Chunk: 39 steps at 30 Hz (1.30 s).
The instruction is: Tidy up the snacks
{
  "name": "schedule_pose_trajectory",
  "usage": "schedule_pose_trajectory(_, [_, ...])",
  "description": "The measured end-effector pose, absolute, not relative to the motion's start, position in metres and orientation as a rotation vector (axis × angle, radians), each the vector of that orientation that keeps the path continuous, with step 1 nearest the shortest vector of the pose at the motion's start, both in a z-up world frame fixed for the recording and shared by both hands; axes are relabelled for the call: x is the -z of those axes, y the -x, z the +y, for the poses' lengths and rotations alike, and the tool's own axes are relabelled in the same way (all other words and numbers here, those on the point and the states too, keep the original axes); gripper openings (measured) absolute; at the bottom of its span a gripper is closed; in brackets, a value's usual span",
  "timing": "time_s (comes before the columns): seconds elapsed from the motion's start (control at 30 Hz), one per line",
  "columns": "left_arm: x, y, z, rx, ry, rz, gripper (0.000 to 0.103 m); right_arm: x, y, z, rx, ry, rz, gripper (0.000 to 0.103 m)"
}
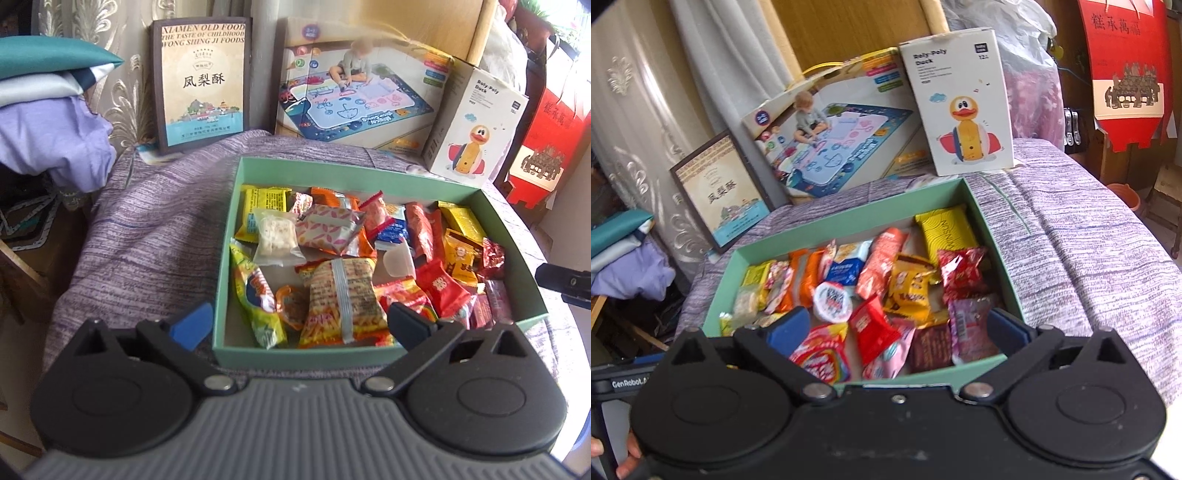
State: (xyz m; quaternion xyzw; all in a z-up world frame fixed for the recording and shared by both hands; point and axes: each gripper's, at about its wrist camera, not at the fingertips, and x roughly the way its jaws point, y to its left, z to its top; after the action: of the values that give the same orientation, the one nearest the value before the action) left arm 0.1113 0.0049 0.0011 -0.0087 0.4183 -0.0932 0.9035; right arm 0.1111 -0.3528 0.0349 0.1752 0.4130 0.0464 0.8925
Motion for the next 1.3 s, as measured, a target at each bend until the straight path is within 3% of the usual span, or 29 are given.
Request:
schedule_pose_trajectory(0.6, [0.005,-0.056,0.028,0.152,0.013,0.897,0.103,-0.037,-0.050,-0.328,-0.167,-0.320,0.948,0.103])
schedule_pose_trajectory(1.3, [0.034,-0.050,0.040,0.086,0.009,0.981,0.103,-0.019,-0.058,-0.319,-0.155,-0.242,1.058,0.103])
